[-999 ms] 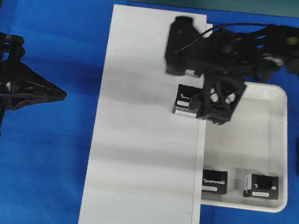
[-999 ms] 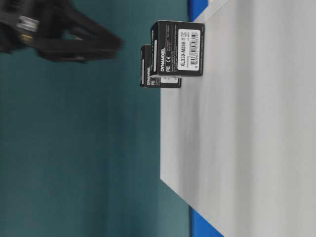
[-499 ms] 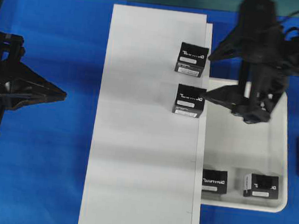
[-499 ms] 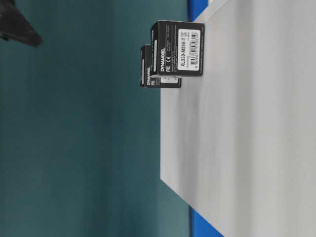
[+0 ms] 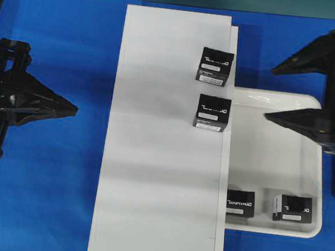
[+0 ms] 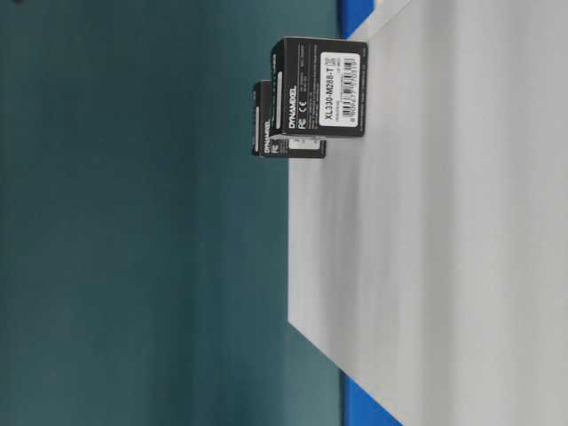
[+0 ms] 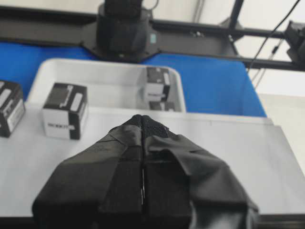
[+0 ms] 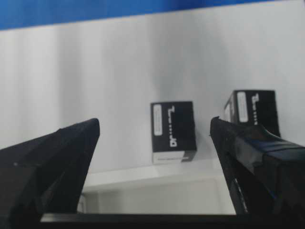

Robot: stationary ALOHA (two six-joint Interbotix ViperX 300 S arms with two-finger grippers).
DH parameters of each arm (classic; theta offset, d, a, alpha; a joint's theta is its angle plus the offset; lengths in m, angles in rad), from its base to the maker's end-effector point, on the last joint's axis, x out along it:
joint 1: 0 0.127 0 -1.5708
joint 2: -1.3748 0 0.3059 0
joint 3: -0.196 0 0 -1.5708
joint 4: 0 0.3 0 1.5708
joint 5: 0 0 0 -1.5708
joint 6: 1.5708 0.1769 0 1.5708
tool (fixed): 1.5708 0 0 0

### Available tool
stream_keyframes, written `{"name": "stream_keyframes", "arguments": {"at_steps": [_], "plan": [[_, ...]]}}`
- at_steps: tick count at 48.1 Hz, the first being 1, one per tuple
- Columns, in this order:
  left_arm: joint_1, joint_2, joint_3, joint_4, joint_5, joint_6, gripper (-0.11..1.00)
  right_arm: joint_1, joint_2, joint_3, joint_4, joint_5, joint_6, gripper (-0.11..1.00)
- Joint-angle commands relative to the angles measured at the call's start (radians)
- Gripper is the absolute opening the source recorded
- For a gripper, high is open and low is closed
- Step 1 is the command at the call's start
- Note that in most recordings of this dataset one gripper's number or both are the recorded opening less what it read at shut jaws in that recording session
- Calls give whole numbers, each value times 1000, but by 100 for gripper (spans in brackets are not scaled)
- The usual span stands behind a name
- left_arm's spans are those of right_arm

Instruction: Place the box from the white plastic tray onto the white base.

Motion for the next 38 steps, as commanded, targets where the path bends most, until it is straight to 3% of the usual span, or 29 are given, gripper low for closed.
{"name": "stream_keyframes", "arguments": {"at_steps": [1, 27, 38], "plan": [[8, 8, -29, 3, -5, 0, -7, 3, -51, 21, 5, -20, 2, 98], [14, 6, -20, 3, -9, 0, -7, 6, -370, 242, 5, -97, 6, 98], [14, 5, -28, 3, -14, -3, -7, 52, -430, 310, 35, -150, 5, 98]]}}
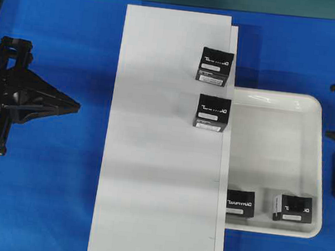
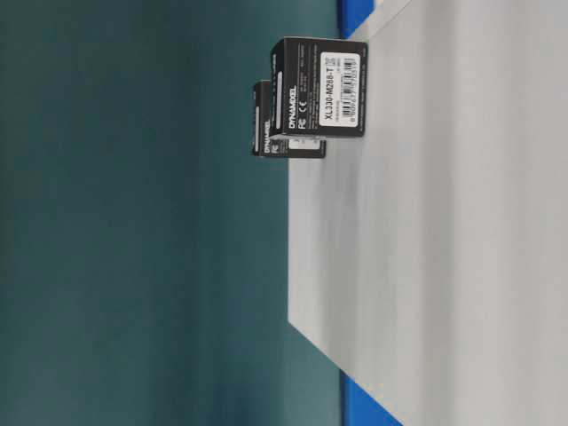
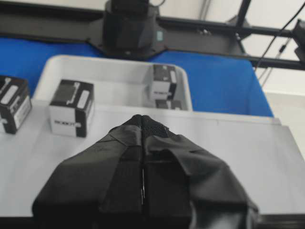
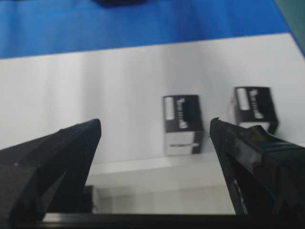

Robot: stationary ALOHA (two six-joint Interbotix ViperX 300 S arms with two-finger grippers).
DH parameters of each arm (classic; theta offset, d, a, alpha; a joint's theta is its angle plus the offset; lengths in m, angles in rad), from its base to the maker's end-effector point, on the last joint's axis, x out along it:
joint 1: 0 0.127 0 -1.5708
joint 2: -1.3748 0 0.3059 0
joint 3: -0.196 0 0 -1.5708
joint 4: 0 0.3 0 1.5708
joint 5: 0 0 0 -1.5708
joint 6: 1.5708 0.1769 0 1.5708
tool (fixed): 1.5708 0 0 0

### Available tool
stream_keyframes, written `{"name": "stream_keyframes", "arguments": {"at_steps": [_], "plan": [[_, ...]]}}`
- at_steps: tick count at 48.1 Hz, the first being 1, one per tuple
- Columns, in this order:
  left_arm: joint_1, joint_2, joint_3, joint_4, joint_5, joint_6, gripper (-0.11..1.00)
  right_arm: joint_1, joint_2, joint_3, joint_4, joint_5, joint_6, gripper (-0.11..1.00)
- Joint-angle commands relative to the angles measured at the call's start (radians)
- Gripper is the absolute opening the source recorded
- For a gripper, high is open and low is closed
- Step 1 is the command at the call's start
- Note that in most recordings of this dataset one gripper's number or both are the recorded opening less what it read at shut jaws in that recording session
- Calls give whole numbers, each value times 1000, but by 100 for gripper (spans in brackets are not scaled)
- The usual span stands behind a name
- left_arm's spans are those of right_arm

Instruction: Place the box from the white plastic tray onto the white base.

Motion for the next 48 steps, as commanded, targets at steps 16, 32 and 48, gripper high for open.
{"name": "stream_keyframes", "arguments": {"at_steps": [16, 32, 48], "plan": [[-9, -6, -23, 3, -8, 0, -7, 55, -37, 40, 9, -107, -6, 98], [-17, -25, -18, 3, -41, 2, -7, 55, -77, 55, 9, -183, -5, 98], [-20, -64, -3, 3, -46, 2, -7, 57, -86, 87, 9, -270, -12, 98]]}}
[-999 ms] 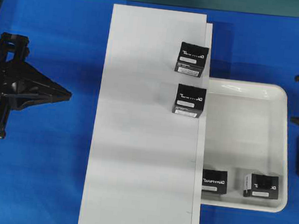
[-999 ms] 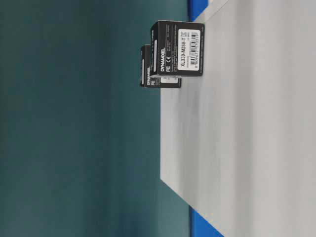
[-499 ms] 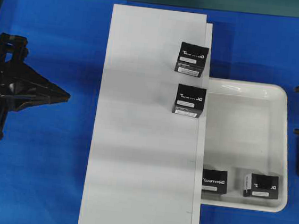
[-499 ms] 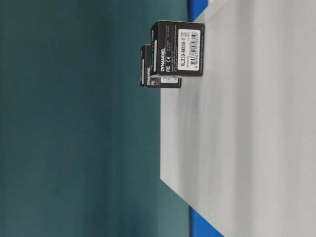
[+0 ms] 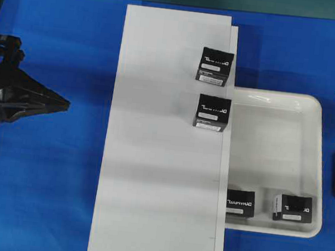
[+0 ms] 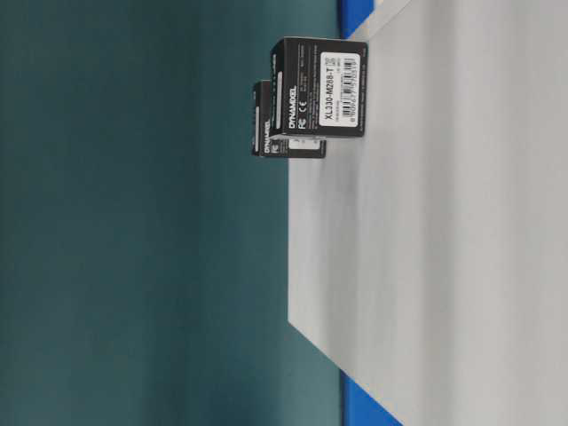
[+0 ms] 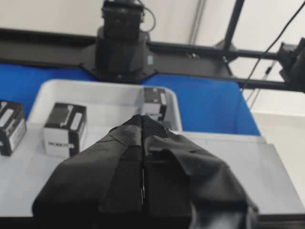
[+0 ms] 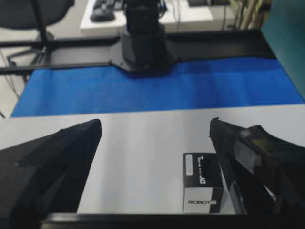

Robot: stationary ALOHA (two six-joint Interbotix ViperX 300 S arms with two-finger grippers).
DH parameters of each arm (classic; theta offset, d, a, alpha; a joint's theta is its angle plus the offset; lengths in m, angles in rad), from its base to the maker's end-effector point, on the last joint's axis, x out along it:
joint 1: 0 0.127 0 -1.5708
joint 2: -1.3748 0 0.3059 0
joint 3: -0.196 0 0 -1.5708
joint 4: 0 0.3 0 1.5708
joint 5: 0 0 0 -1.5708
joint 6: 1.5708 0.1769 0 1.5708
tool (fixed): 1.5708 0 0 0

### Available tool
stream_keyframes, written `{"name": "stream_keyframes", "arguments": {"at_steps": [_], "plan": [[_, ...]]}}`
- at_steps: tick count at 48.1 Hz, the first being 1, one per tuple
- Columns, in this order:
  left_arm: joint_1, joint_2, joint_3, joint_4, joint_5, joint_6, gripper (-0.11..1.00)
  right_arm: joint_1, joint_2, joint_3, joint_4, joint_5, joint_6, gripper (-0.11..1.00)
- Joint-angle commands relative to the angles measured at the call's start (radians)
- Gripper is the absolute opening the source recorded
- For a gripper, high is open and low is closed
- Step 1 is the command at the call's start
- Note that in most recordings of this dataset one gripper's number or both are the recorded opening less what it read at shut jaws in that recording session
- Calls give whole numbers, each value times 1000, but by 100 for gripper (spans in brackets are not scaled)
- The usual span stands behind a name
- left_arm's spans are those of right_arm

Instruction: Place the box from the white plastic tray onto the white base.

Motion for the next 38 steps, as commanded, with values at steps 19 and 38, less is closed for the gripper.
{"name": "stream_keyframes", "arguments": {"at_steps": [19, 38], "plan": [[-3, -18, -9, 2, -29, 20, -7, 3, -21, 25, 2, -37, -2, 98], [3, -14, -11, 2, -75, 20, -7, 3, -61, 58, -2, -15, -6, 98]]}}
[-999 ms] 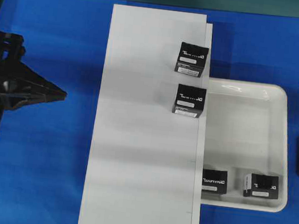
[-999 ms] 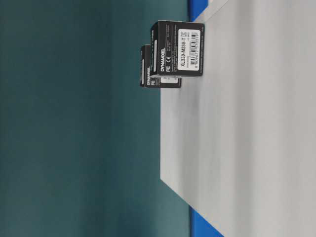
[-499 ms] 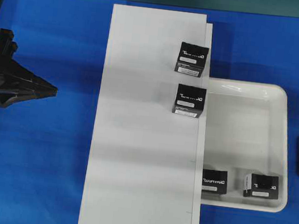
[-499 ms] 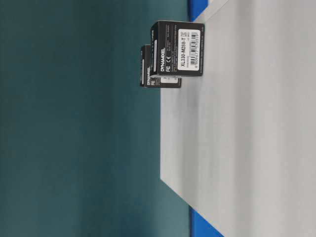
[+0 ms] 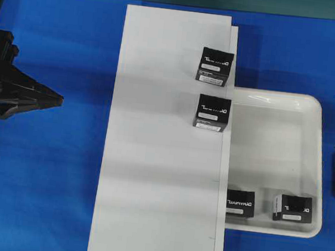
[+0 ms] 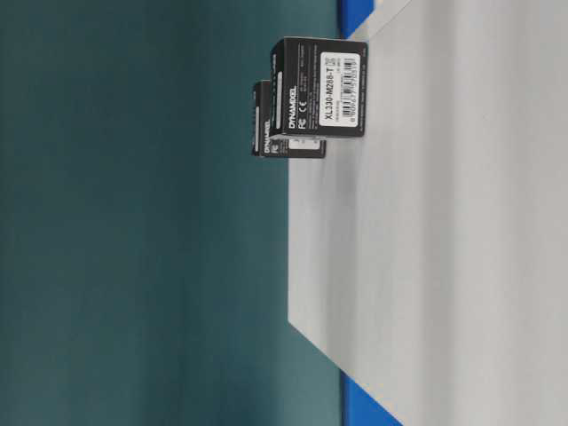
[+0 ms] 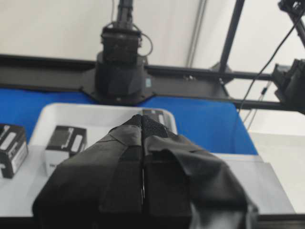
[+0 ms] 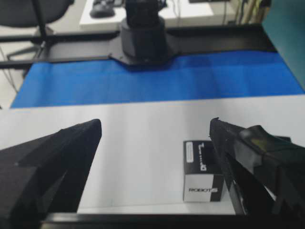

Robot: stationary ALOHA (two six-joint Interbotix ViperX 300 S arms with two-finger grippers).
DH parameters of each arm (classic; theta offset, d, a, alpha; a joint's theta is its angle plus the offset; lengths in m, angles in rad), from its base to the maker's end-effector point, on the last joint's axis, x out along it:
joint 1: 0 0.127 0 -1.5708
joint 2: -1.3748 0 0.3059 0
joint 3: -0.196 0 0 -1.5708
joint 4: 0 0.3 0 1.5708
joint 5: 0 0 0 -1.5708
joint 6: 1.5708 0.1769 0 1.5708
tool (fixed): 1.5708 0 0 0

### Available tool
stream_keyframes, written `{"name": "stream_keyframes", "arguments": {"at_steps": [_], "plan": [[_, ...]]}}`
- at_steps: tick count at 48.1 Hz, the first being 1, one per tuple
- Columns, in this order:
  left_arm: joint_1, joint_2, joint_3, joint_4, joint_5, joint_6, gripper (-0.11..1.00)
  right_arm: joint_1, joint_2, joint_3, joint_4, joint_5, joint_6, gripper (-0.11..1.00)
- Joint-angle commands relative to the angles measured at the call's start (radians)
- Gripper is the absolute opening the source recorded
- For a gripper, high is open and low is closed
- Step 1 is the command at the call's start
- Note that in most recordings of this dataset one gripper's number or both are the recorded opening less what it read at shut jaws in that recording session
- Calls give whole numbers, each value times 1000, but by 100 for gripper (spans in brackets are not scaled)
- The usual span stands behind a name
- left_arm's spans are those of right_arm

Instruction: Place the box from the white plastic tray onto the white base.

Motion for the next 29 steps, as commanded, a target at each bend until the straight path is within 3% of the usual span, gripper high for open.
{"name": "stream_keyframes", "arguments": {"at_steps": [1, 29], "plan": [[3, 8, -12, 2, -31, 3, -7, 2, -6, -8, -2, 0, -3, 98], [-2, 6, -11, 2, -54, -11, -7, 2, -6, 5, -8, 5, -5, 98]]}}
